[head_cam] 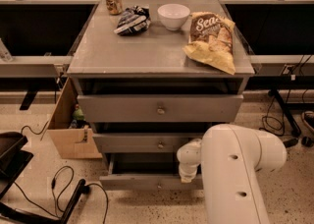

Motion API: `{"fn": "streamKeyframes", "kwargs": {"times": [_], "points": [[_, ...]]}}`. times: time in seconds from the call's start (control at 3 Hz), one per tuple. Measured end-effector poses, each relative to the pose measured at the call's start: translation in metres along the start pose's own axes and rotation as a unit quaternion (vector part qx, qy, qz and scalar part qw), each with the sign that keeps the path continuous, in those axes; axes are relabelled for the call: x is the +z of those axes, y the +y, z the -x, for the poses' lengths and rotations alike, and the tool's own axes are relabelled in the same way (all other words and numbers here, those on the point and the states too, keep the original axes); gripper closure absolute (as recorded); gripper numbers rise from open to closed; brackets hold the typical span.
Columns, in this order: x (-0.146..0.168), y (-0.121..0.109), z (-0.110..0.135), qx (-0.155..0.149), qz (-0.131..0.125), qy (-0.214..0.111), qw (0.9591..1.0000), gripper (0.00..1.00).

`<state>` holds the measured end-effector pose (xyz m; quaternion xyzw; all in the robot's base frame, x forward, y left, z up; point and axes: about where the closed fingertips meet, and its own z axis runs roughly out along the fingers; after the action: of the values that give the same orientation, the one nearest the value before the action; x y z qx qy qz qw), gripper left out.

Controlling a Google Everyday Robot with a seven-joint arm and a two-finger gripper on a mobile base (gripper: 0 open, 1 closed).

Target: Open bottom drawer

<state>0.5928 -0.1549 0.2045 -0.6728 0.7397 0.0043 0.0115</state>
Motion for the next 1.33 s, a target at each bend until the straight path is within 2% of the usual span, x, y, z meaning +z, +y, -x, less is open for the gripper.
{"fn": "streamKeyframes", "kwargs": {"times": [0.33,0.67,1.0,1.33], "points": [[0.002,0.013,-0.005,0.001,0.017,0.001,0.9999,1.0],[0.001,0.012,-0.004,0.001,0.017,0.001,0.9999,1.0],[0.003,0.023,-0.008,0.001,0.033,0.002,0.9995,1.0],[0.003,0.021,-0.006,0.001,0.033,0.002,0.9995,1.0]]}}
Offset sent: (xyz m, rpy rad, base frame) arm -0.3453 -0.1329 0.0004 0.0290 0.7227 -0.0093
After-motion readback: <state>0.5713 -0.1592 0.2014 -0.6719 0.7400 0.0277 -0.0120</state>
